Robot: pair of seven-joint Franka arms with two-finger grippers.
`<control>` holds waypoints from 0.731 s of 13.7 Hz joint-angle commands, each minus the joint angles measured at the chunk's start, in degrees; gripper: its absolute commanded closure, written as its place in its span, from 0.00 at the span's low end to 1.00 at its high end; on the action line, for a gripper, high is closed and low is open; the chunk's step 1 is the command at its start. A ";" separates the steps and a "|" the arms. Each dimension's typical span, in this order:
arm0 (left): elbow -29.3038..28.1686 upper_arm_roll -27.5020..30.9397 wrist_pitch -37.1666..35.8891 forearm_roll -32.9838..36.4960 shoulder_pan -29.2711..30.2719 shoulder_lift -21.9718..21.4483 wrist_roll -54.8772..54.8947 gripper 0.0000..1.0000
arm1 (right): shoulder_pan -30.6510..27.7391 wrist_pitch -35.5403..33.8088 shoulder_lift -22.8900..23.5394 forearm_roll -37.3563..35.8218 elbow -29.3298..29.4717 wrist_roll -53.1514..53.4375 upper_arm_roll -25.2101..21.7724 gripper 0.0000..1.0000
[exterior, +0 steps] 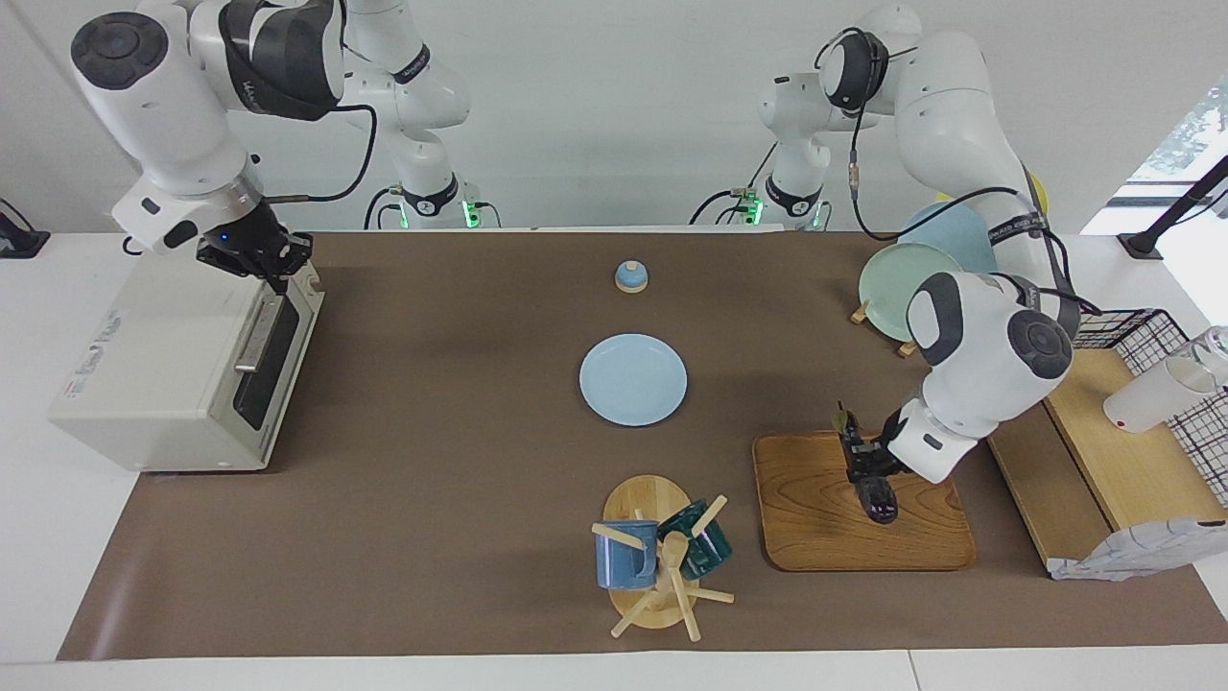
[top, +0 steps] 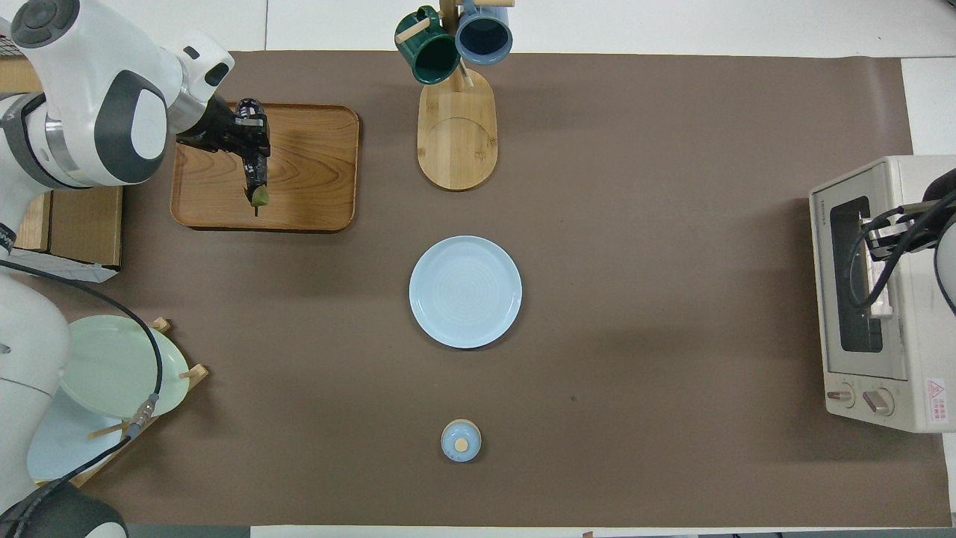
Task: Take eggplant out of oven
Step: 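Carry the eggplant to the wooden tray and lower it, left gripper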
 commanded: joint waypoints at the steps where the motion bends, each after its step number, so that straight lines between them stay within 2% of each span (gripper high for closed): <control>1: 1.60 -0.20 2.41 3.06 0.28 2.75 0.12 1.00 | 2.22 -2.19 -0.17 1.57 0.81 0.83 -2.42 0.00; 5: 0.80 -0.20 2.42 4.20 0.64 2.40 0.90 1.00 | 1.44 -2.90 0.09 3.05 1.60 1.79 -2.87 0.00; 6: 0.80 -0.20 2.24 4.20 0.72 2.31 1.87 0.01 | 0.83 -2.99 0.26 4.72 2.47 2.40 -2.78 0.00; 10: 1.06 -0.29 1.19 3.06 1.43 1.18 1.88 0.00 | 0.99 -2.29 0.88 5.09 3.89 2.85 -2.87 0.00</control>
